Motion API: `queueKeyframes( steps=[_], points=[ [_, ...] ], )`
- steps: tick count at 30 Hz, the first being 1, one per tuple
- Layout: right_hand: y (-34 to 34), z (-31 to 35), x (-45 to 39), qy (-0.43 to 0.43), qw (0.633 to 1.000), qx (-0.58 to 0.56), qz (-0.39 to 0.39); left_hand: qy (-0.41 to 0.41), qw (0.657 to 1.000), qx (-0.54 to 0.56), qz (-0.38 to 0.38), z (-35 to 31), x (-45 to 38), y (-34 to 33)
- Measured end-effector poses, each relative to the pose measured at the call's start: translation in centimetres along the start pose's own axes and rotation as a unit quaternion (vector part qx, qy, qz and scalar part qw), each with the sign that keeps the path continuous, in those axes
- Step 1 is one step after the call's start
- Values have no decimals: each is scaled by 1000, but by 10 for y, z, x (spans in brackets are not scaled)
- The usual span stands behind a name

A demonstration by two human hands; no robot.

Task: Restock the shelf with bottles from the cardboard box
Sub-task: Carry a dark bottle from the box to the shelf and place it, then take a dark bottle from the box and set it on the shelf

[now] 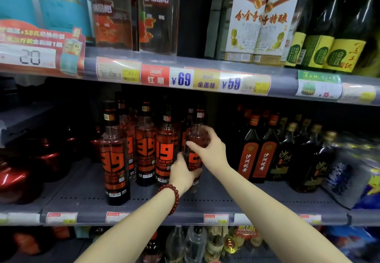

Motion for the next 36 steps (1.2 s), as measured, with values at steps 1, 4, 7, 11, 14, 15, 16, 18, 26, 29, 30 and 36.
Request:
queueKeyframes(
  steps=[1, 4, 7, 11, 14, 15, 16, 18, 26, 29, 30, 36],
  points=[
    [2, 4, 0, -9, 1000, 24, -2, 18, 1000, -4, 9, -2, 0, 2],
    [7, 14, 2, -44, 996, 81, 6, 48, 998, -16, 30, -11, 4, 13],
    [10, 20, 5, -69, 991, 113, 21, 56, 997, -36, 31, -22, 11, 30],
    [19, 29, 12, -97, 983, 152, 19, 52, 995, -71, 49, -39, 17, 53],
    [19, 38, 23, -100, 977, 185, 28, 37, 991, -111, 66, -51, 22, 75],
    [18, 41, 28, -99, 975, 196, 32, 34, 990, -118, 69, -52, 25, 83],
    [15, 45, 33, -100, 972, 208, 36, 30, 990, -122, 70, -53, 28, 93],
    [8, 52, 48, -108, 969, 216, 43, 20, 989, -130, 70, -54, 39, 114],
    [-78, 93, 117, -76, 960, 246, 108, 14, 985, -164, 46, -28, 104, 222],
    [-125, 111, 138, -64, 955, 248, 150, 40, 983, -179, 28, -10, 133, 266],
    [-144, 120, 148, -52, 953, 249, 166, 47, 981, -188, 21, -3, 145, 284],
    [-269, 191, 204, 36, 922, 252, 292, 100, 964, -237, -62, 24, 203, 414]
  ],
)
Point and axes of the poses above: each hand's wrist, its own x-axis away from the middle knuckle, its own y-axis out of the back of the hand, z = x × y, the point moved 9 cm from there along -x, towards the middle knuckle, and after that the axes turned 11 degrees about -y, right-handed, at the moved point
